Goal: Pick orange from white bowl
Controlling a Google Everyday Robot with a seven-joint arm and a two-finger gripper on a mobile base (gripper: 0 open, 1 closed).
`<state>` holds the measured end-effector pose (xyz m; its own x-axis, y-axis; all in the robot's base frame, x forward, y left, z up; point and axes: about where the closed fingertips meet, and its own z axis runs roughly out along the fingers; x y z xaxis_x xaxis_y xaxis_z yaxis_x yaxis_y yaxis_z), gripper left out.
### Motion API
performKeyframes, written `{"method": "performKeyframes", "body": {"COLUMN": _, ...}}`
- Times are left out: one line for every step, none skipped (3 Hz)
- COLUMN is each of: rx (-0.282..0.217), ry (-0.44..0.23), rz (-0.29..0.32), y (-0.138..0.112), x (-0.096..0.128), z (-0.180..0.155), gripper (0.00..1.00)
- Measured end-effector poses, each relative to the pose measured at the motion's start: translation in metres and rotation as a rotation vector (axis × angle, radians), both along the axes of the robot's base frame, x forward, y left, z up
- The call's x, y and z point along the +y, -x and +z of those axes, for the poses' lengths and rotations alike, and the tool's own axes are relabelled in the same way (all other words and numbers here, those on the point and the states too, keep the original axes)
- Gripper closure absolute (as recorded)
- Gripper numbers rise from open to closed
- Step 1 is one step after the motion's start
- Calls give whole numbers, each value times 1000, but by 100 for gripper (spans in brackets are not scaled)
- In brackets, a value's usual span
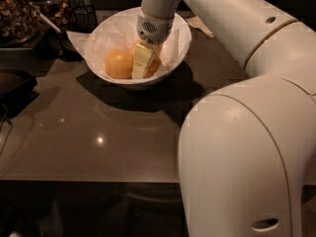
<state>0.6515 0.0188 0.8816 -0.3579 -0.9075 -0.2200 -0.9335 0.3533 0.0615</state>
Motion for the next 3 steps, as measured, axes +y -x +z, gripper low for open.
{"method": "performKeyframes", "body": {"rx": 6, "ry": -4, "rz": 15, "y": -2, "x": -6, "z": -18, "gripper": 25}}
{"method": "performKeyframes", "body": {"rx": 7, "ry": -4, "rz": 19, "y": -2, "x": -8, "z": -18, "gripper": 25}}
{"method": "performKeyframes", "body": {"rx": 1, "ry": -4, "rz": 21, "y": -2, "x": -10, "z": -16, "gripper": 44}}
